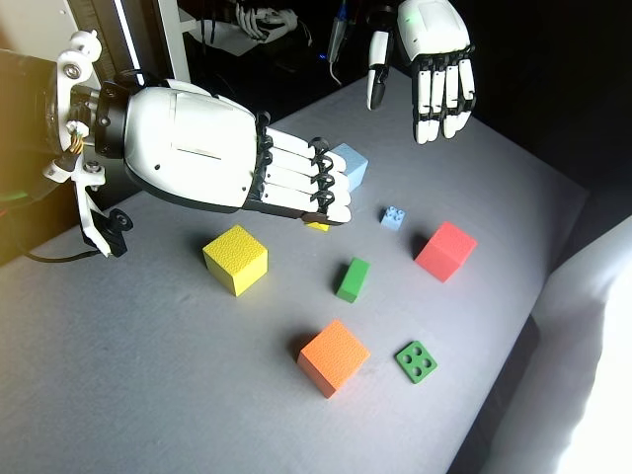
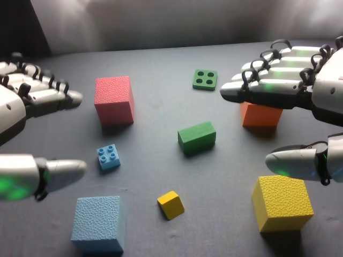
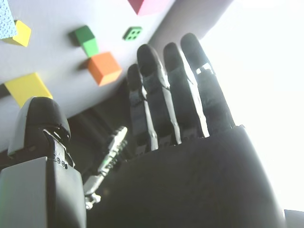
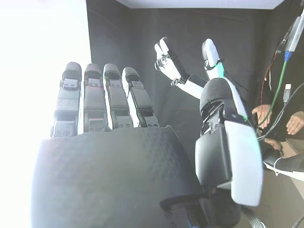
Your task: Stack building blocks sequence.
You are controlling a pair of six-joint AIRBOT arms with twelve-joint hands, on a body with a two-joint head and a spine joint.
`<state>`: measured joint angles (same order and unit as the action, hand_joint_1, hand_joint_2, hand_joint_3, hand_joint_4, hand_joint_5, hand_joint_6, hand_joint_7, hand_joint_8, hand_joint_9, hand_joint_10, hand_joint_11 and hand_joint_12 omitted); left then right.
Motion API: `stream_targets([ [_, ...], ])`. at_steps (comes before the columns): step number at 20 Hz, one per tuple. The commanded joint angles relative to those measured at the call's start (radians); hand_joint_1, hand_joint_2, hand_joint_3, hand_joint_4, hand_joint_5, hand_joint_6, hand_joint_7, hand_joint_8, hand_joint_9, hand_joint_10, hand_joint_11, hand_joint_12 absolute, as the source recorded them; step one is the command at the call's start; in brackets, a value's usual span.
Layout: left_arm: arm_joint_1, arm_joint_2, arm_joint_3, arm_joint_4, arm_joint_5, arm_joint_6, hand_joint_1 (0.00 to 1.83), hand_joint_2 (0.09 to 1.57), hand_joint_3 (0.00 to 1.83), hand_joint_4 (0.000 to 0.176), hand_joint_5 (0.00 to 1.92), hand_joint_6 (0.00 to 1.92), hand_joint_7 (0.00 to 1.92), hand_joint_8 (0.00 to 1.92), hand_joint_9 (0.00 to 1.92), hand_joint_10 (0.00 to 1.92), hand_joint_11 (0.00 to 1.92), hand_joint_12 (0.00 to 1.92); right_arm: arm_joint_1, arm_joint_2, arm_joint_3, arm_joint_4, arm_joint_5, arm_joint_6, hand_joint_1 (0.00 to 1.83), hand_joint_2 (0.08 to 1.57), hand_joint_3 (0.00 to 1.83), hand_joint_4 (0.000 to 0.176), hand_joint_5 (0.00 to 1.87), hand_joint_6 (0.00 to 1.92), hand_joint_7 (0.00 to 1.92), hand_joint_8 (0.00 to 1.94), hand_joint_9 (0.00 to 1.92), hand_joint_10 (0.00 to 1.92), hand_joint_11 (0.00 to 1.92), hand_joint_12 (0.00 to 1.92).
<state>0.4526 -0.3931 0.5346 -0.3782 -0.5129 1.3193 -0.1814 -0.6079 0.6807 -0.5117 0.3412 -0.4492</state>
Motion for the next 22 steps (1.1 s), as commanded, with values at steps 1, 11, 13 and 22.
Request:
stream_targets([
  [1,-0.011,0.008,0.000,0.004,-0.104,0.003,0.00,1.15,0.01,0.000,0.20,0.00,0.22,0.00,0.19,0.00,0.00,0.32,0.015,0.010,-0.003,0.025,0.105,0.003,0.09,1.28,0.01,0.000,0.13,0.00,0.15,0.00,0.12,0.00,0.00,0.33],
  [11,-0.009,0.005,0.002,-0.008,-0.077,0.004,0.00,1.15,0.00,0.000,0.21,0.00,0.23,0.00,0.20,0.00,0.00,0.42,0.015,0.010,-0.003,0.025,0.105,0.003,0.12,1.27,0.00,0.000,0.18,0.01,0.21,0.01,0.17,0.01,0.00,0.41],
  [13,-0.010,0.004,-0.005,-0.022,-0.074,0.004,0.00,1.14,0.00,0.000,0.21,0.00,0.23,0.00,0.20,0.00,0.00,0.44,0.015,0.010,-0.003,0.025,0.105,0.003,0.12,1.28,0.00,0.000,0.16,0.00,0.17,0.00,0.13,0.00,0.00,0.33],
  [22,0.017,-0.053,-0.011,-0.122,-0.060,0.066,0.00,1.14,0.00,0.000,0.22,0.00,0.25,0.00,0.22,0.00,0.00,0.39,0.016,0.010,-0.003,0.025,0.105,0.005,0.10,1.28,0.00,0.000,0.15,0.00,0.16,0.00,0.13,0.00,0.00,0.30],
])
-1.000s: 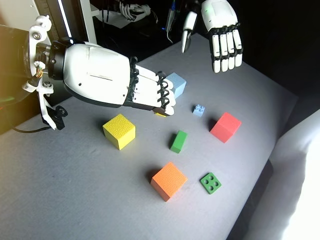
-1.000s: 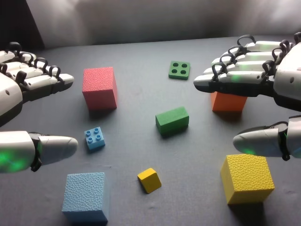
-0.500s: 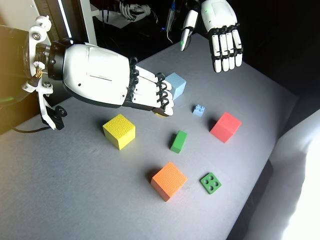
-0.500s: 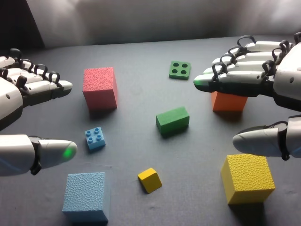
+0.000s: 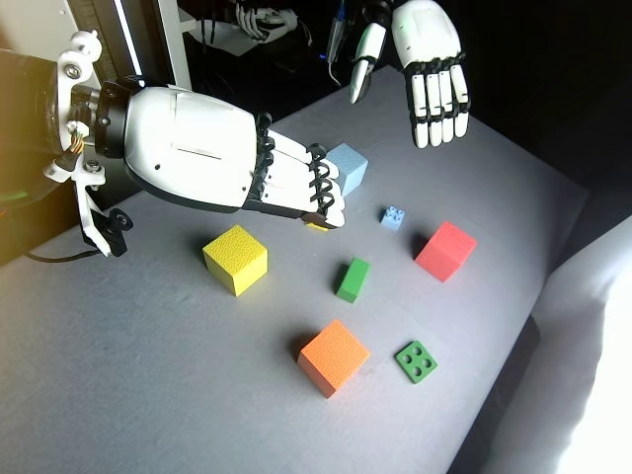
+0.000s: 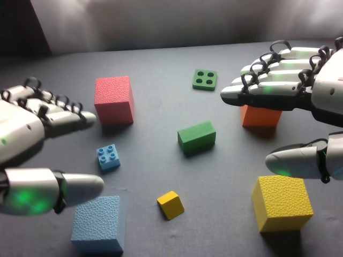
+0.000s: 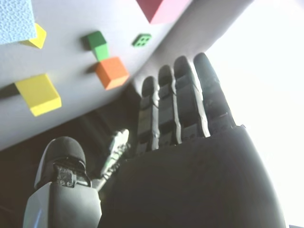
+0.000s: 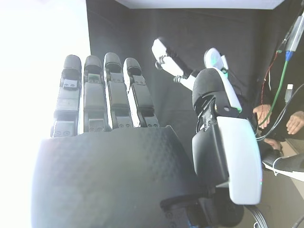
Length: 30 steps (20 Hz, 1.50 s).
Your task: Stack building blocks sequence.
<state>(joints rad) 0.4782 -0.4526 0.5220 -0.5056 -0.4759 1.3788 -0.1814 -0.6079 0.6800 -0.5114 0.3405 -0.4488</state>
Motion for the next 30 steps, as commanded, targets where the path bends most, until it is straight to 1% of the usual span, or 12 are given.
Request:
stream_targets([
  [1,-0.004,-0.006,0.000,-0.011,-0.101,0.023,0.00,1.14,0.00,0.000,0.21,0.00,0.24,0.00,0.21,0.00,0.00,0.37,0.016,0.010,-0.002,0.025,0.106,0.004,0.09,1.28,0.00,0.000,0.14,0.00,0.17,0.00,0.14,0.01,0.00,0.31],
  [3,0.001,-0.035,-0.003,-0.050,-0.102,0.067,0.00,1.15,0.00,0.000,0.22,0.00,0.24,0.00,0.21,0.00,0.00,0.40,0.016,0.010,-0.002,0.025,0.106,0.004,0.10,1.28,0.00,0.000,0.14,0.00,0.16,0.00,0.14,0.00,0.00,0.32],
  [5,0.002,-0.057,-0.003,-0.075,-0.101,0.096,0.00,1.15,0.00,0.000,0.26,0.01,0.29,0.01,0.27,0.01,0.00,0.52,0.016,0.010,-0.002,0.025,0.106,0.004,0.14,1.27,0.00,0.000,0.15,0.01,0.17,0.00,0.14,0.01,0.00,0.32],
  [8,0.006,-0.094,-0.003,-0.129,-0.099,0.155,0.00,1.15,0.00,0.000,0.22,0.00,0.26,0.00,0.23,0.00,0.00,0.39,0.016,0.010,-0.002,0.025,0.106,0.004,0.12,1.27,0.00,0.000,0.14,0.00,0.15,0.00,0.13,0.00,0.00,0.32],
  [11,0.016,-0.123,-0.003,-0.176,-0.101,0.204,0.00,1.13,0.00,0.000,0.24,0.00,0.28,0.00,0.26,0.00,0.00,0.46,0.016,0.010,-0.002,0.025,0.106,0.005,0.17,1.26,0.00,0.000,0.19,0.01,0.20,0.01,0.17,0.01,0.00,0.42],
  [15,0.075,-0.156,-0.003,-0.187,-0.167,0.202,0.07,1.10,0.00,0.000,0.25,0.00,0.29,0.00,0.27,0.00,0.00,0.49,0.016,0.010,-0.002,0.025,0.106,0.005,0.14,1.27,0.00,0.000,0.17,0.00,0.19,0.00,0.16,0.00,0.00,0.37],
  [16,0.096,-0.161,-0.004,-0.183,-0.188,0.192,0.08,1.09,0.00,0.000,0.26,0.00,0.29,0.00,0.26,0.00,0.00,0.47,0.016,0.010,-0.002,0.025,0.106,0.005,0.09,1.28,0.00,0.000,0.13,0.00,0.15,0.00,0.11,0.00,0.00,0.25],
  [20,0.160,-0.179,-0.006,-0.163,-0.262,0.166,0.15,1.09,0.00,0.000,0.35,0.02,0.34,0.01,0.28,0.01,0.00,0.51,0.016,0.010,-0.002,0.025,0.106,0.005,0.14,1.27,0.00,0.000,0.17,0.01,0.19,0.00,0.16,0.01,0.00,0.37],
  [23,0.178,-0.192,-0.006,-0.162,-0.281,0.168,0.17,1.11,0.00,0.000,0.35,0.01,0.32,0.00,0.27,0.00,0.00,0.43,0.016,0.010,-0.002,0.025,0.106,0.005,0.18,1.26,0.00,0.000,0.18,0.00,0.20,0.00,0.17,0.00,0.00,0.38],
  [24,0.183,-0.196,-0.006,-0.161,-0.285,0.169,0.21,1.10,0.00,0.000,0.40,0.01,0.36,0.00,0.31,0.00,0.00,0.53,0.016,0.010,-0.002,0.025,0.106,0.005,0.19,1.26,0.00,0.000,0.16,0.00,0.19,0.00,0.15,0.00,0.00,0.36],
  [27,0.199,-0.217,-0.006,-0.160,-0.306,0.169,0.28,1.11,0.00,0.000,0.39,0.00,0.35,0.00,0.30,0.00,0.00,0.47,0.016,0.010,-0.002,0.025,0.106,0.005,0.20,1.25,0.00,0.000,0.18,0.00,0.20,0.00,0.16,0.00,0.00,0.40],
  [30,0.214,-0.230,-0.006,-0.156,-0.317,0.170,0.31,1.10,0.00,0.000,0.44,0.01,0.39,0.01,0.33,0.01,0.00,0.57,0.015,0.010,-0.002,0.025,0.106,0.005,0.24,1.24,0.00,0.000,0.17,0.00,0.19,0.00,0.15,0.01,0.00,0.37],
])
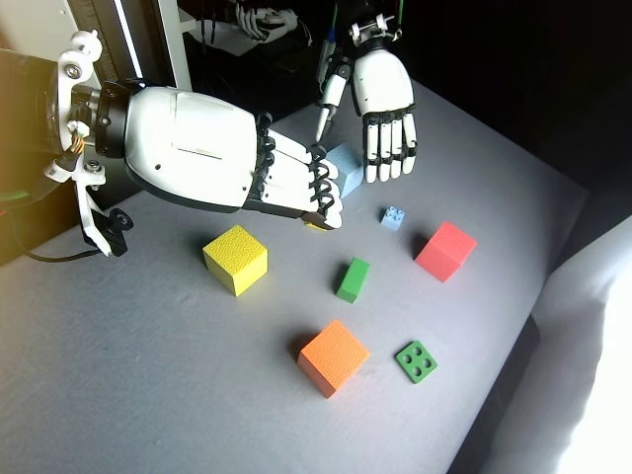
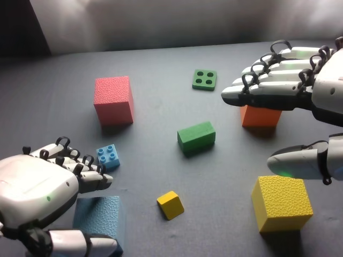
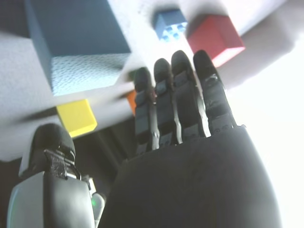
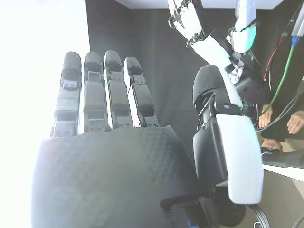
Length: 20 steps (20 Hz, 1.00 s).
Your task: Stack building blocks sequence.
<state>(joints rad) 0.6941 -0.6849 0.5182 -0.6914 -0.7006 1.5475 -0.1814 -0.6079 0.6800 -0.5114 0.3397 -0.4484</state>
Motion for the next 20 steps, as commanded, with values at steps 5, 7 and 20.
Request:
stream_targets([
  [5,0.027,-0.014,-0.002,0.031,-0.127,0.000,0.43,1.07,0.00,0.000,0.44,0.01,0.38,0.01,0.33,0.01,0.00,0.64,0.015,0.010,-0.002,0.025,0.107,0.004,0.35,1.20,0.00,0.000,0.17,0.00,0.19,0.00,0.17,0.01,0.00,0.40],
  [7,0.033,-0.022,-0.002,0.034,-0.129,0.000,0.42,1.09,0.00,0.000,0.41,0.00,0.40,0.01,0.35,0.01,0.00,0.65,0.015,0.010,-0.002,0.025,0.107,0.004,0.39,1.19,0.00,0.000,0.21,0.01,0.23,0.01,0.21,0.01,0.00,0.51],
  [20,0.086,-0.055,0.002,0.030,-0.170,-0.003,0.67,1.16,0.01,0.000,0.55,0.01,0.66,0.01,0.58,0.04,0.02,1.07,0.015,0.010,-0.002,0.024,0.107,0.003,0.53,1.16,0.00,0.000,0.15,0.00,0.19,0.00,0.17,0.00,0.00,0.45],
])
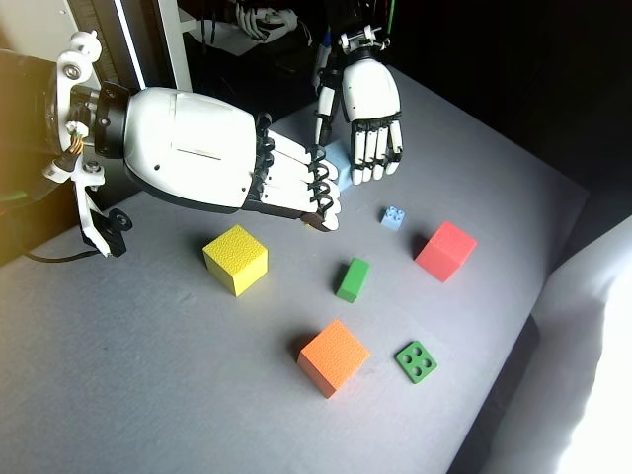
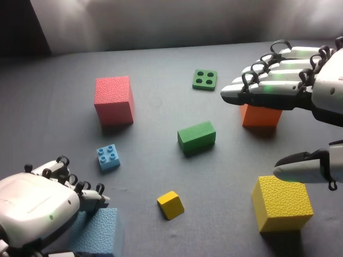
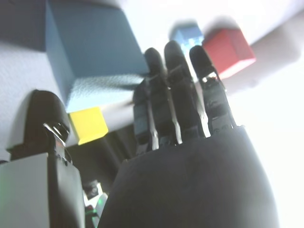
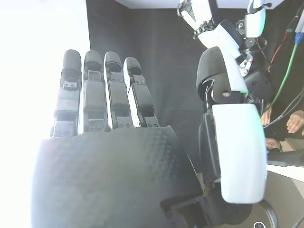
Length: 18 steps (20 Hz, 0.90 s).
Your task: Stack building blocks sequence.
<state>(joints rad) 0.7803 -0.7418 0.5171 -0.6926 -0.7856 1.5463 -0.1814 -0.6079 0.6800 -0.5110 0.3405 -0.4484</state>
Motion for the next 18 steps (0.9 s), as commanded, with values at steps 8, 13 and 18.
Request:
stream_targets([
  [8,0.007,-0.014,0.011,0.028,-0.094,-0.003,0.74,1.16,0.00,0.000,0.55,0.01,0.63,0.00,0.56,0.03,0.00,1.10,0.015,0.010,-0.002,0.024,0.106,0.003,0.59,1.15,0.00,0.000,0.15,0.00,0.18,0.00,0.15,0.00,0.00,0.38],
  [13,0.007,-0.015,0.012,0.024,-0.098,-0.004,0.77,1.18,0.01,0.000,0.57,0.01,0.65,0.01,0.58,0.03,0.00,1.10,0.015,0.010,-0.002,0.024,0.106,0.003,0.58,1.14,0.00,0.000,0.17,0.00,0.20,0.00,0.19,0.00,0.00,0.46],
  [18,0.007,-0.015,0.011,0.021,-0.105,-0.006,0.80,1.21,0.00,0.000,0.74,0.06,0.80,0.07,0.68,0.09,0.14,1.07,0.015,0.010,-0.002,0.024,0.106,0.003,0.58,1.16,0.00,0.000,0.16,0.01,0.18,0.01,0.17,0.01,0.00,0.40],
])
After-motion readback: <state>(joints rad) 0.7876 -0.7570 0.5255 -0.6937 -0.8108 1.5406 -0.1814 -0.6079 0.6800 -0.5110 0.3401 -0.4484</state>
